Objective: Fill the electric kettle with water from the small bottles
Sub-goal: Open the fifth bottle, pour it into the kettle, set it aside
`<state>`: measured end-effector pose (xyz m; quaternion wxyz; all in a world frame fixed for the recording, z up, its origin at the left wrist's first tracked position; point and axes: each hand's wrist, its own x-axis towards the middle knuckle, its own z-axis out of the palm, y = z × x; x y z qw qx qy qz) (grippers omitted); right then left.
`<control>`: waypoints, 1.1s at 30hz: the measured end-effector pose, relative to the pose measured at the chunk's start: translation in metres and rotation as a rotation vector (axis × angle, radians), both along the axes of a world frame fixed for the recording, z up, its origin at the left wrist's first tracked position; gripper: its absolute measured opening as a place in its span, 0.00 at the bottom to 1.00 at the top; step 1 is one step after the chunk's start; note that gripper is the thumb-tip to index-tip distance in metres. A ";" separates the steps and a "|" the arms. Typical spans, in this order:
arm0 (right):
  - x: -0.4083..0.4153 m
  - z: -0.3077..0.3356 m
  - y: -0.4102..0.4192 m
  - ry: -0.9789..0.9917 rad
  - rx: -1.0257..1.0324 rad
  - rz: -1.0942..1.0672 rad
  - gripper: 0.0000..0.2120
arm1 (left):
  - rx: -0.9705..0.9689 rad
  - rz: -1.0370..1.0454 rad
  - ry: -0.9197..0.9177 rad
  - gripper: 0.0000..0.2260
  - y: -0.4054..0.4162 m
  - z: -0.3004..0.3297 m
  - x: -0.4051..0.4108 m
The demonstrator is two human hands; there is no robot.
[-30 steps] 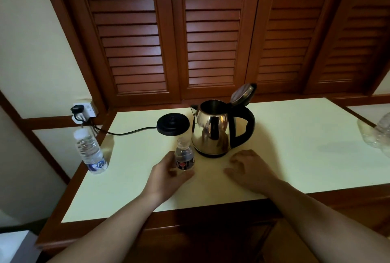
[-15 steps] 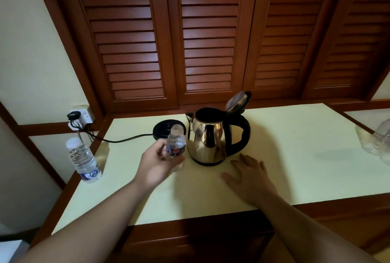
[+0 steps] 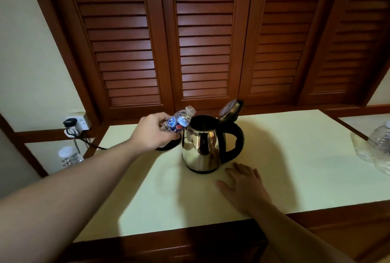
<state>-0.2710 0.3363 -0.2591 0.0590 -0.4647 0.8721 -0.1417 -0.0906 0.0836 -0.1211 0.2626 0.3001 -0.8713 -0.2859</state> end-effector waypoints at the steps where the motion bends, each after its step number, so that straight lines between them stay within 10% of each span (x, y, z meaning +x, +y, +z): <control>1: 0.000 0.001 0.000 -0.003 0.001 -0.001 0.36 | -0.001 0.001 -0.023 0.17 -0.002 0.002 -0.001; 33: 0.003 0.002 0.001 0.009 -0.034 -0.010 0.35 | -0.335 -0.081 -0.305 0.24 -0.019 0.064 0.000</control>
